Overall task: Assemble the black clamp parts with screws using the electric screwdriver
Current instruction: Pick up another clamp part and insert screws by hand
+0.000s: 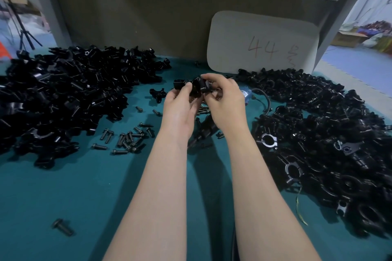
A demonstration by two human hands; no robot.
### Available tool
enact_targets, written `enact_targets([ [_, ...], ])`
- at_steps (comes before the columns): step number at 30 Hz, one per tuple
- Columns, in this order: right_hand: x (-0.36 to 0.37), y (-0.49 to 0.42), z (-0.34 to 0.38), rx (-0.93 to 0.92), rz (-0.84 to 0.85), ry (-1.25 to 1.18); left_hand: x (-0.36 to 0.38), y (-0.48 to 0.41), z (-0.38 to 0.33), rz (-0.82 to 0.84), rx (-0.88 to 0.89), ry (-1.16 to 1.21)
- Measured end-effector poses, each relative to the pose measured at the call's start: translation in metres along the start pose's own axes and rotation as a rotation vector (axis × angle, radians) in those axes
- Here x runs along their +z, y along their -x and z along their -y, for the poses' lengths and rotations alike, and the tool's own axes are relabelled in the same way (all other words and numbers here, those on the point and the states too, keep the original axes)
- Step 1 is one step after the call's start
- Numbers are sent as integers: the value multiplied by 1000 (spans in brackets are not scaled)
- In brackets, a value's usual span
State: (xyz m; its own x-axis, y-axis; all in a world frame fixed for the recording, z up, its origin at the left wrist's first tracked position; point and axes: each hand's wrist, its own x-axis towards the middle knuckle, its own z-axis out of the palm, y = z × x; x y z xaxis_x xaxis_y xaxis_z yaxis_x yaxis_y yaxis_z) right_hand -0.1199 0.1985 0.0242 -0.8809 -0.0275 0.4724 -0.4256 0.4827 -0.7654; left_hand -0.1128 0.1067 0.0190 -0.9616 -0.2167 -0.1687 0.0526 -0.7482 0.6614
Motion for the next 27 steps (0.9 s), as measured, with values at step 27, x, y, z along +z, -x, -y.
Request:
enact_targets([
  [27,0,-8,-1,369,56,-527,3,5,22,18,439,-576],
])
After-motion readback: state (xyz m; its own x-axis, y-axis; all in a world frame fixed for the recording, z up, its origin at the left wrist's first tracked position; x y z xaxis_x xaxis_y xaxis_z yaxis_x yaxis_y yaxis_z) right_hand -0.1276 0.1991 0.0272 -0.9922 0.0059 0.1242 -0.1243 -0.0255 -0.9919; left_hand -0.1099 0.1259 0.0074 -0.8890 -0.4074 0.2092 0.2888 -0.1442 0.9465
